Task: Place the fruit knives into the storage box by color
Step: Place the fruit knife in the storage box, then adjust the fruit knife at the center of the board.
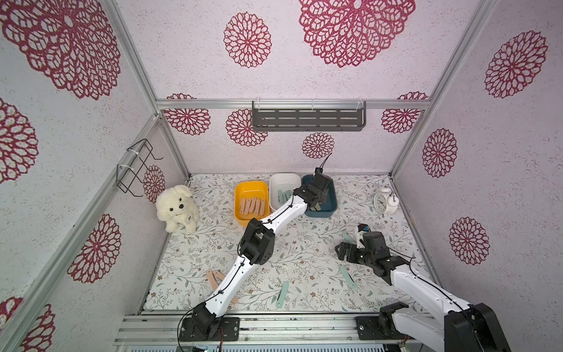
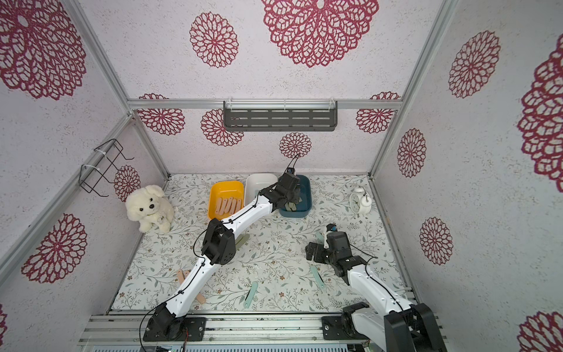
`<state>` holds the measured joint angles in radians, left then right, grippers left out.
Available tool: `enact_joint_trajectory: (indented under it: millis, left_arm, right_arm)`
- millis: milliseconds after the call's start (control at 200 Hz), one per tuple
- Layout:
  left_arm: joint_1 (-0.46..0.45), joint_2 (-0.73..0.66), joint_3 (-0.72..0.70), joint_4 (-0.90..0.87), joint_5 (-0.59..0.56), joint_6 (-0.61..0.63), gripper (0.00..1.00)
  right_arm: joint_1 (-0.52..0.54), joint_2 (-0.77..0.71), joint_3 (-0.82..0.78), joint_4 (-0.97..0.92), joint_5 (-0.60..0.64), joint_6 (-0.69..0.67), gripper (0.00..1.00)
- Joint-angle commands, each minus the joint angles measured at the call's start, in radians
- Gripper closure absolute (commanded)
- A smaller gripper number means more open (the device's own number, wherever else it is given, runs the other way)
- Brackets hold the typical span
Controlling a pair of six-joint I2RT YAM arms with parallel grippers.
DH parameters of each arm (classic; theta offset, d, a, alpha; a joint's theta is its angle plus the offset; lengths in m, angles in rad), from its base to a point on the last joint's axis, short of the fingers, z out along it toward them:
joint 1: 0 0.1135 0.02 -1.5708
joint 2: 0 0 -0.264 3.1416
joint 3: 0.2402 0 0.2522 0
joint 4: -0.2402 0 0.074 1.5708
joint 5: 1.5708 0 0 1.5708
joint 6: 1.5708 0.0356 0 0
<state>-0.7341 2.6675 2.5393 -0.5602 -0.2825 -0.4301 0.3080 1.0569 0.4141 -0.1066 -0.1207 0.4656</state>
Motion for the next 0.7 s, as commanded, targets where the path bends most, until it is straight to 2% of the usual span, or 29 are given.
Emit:
enact_joint_trajectory:
  millis: [0, 90, 330, 475, 505, 695]
  left_arm:
    - [0.005, -0.025, 0.023, 0.002, -0.004, -0.003, 0.65]
    - [0.005, -0.081, 0.021, -0.038, 0.032, -0.046, 0.54]
    - [-0.017, -0.295, -0.118, -0.019, 0.084, -0.096, 0.20]
    - [-0.025, -0.420, -0.265, -0.007, 0.143, -0.129, 0.00]
    - [-0.027, -0.450, -0.302, 0.003, 0.157, -0.136, 0.03]
    - [-0.031, -0.619, -0.571, 0.056, 0.213, -0.174, 0.03]
  right_arm:
    - [-0.005, -0.014, -0.019, -0.035, -0.032, 0.054, 0.01]
    - [-0.006, -0.022, -0.027, -0.047, -0.050, 0.070, 0.07]
    - [0.008, 0.008, -0.007, -0.084, -0.057, 0.084, 0.11]
    - [0.048, 0.000, -0.011, -0.127, -0.027, 0.119, 0.14]
    - [0.062, -0.005, -0.014, -0.137, -0.015, 0.130, 0.14]
    - [0.151, -0.055, -0.039, -0.205, 0.049, 0.222, 0.19]
